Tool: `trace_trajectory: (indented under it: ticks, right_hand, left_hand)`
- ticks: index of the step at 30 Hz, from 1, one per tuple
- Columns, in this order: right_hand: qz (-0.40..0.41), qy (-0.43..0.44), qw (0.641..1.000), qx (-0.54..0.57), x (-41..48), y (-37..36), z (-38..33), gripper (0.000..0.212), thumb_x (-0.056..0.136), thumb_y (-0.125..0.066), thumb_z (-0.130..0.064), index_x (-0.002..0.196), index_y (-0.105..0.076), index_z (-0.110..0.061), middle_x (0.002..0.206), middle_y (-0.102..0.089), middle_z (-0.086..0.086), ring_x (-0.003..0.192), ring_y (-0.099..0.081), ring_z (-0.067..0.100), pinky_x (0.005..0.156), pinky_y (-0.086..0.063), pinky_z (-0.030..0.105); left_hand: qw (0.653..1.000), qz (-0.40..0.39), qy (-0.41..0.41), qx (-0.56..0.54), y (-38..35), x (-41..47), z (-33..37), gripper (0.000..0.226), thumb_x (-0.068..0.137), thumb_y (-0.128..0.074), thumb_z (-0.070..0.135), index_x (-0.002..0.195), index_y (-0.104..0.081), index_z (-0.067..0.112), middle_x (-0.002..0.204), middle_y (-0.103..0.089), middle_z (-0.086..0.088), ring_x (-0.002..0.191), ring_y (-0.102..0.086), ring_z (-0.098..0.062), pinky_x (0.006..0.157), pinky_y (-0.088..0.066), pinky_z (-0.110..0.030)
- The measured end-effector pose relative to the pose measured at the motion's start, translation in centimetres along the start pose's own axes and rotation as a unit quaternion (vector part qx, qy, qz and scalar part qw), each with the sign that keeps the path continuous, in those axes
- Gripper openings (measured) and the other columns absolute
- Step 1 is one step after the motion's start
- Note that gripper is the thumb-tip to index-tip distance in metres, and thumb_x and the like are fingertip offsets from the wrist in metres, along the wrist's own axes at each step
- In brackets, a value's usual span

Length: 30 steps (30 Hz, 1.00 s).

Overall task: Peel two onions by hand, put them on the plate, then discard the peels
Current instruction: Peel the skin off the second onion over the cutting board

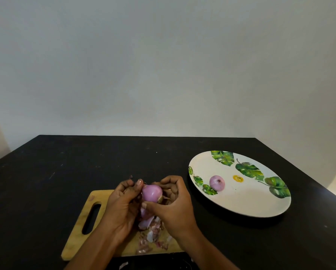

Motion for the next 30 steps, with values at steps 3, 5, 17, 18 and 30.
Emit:
trace_trajectory:
  ticks: [3, 5, 17, 18, 30]
  right_hand:
    - [0.006, 0.001, 1.0, -0.015, 0.0, 0.0, 0.1, 0.06, 0.061, -0.089, -0.006, 0.101, -0.05, -0.029, 0.101, -0.066, -0.006, 0.095, -0.066, 0.009, 0.084, -0.054, 0.022]
    - [0.012, 0.013, 0.999, -0.047, -0.2, 0.0, -0.2, 0.056, 0.064, -0.087, -0.009, 0.099, -0.049, -0.03, 0.103, -0.063, -0.009, 0.096, -0.063, 0.006, 0.084, -0.052, 0.017]
    - [0.029, 0.029, 0.997, 0.059, -0.1, 0.6, -0.3, 0.039, 0.071, -0.085, -0.013, 0.1, -0.061, -0.023, 0.098, -0.069, -0.001, 0.09, -0.069, 0.008, 0.072, -0.054, 0.02]
    - [0.027, 0.018, 0.997, 0.075, 0.1, 0.7, -0.1, 0.036, 0.072, -0.084, -0.016, 0.1, -0.063, -0.022, 0.098, -0.07, 0.0, 0.09, -0.069, 0.009, 0.072, -0.054, 0.021]
    - [0.029, -0.068, 0.992, 0.104, 1.0, 0.7, 1.8, 0.025, 0.09, -0.06, -0.038, 0.1, -0.072, -0.018, 0.099, -0.073, 0.003, 0.095, -0.07, 0.019, 0.089, -0.056, 0.042]
  left_hand:
    - [1.0, 0.009, -0.003, 0.009, 0.1, 0.0, -0.1, 0.01, 0.078, -0.057, 0.002, 0.086, -0.052, 0.007, 0.068, -0.065, -0.007, 0.051, -0.064, -0.012, 0.045, -0.053, -0.024]
    - [0.999, 0.022, -0.003, 0.024, 0.3, 0.0, -0.1, 0.007, 0.085, -0.054, 0.0, 0.088, -0.052, 0.006, 0.073, -0.064, -0.009, 0.052, -0.063, -0.011, 0.045, -0.052, -0.024]
    - [0.98, 0.053, -0.115, 0.152, 1.2, -0.4, 3.1, 0.016, 0.085, -0.059, 0.01, 0.1, -0.063, 0.015, 0.095, -0.07, -0.012, 0.088, -0.068, -0.026, 0.071, -0.054, -0.038]
    - [0.969, 0.053, -0.147, 0.194, 1.0, -0.6, 3.6, 0.016, 0.085, -0.061, 0.011, 0.1, -0.064, 0.016, 0.093, -0.071, -0.008, 0.088, -0.068, -0.024, 0.074, -0.055, -0.04]
    - [0.801, -0.006, -0.366, 0.474, -2.4, -2.8, 5.3, 0.029, 0.08, -0.065, 0.002, 0.085, -0.057, 0.029, 0.089, -0.062, 0.019, 0.084, -0.06, 0.002, 0.072, -0.044, -0.005]
Point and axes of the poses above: each hand's wrist, its own x-axis towards the middle knuckle, its own y-axis out of the back of the hand, z = x × y, the point moved 8 cm from there along x, towards the middle knuckle
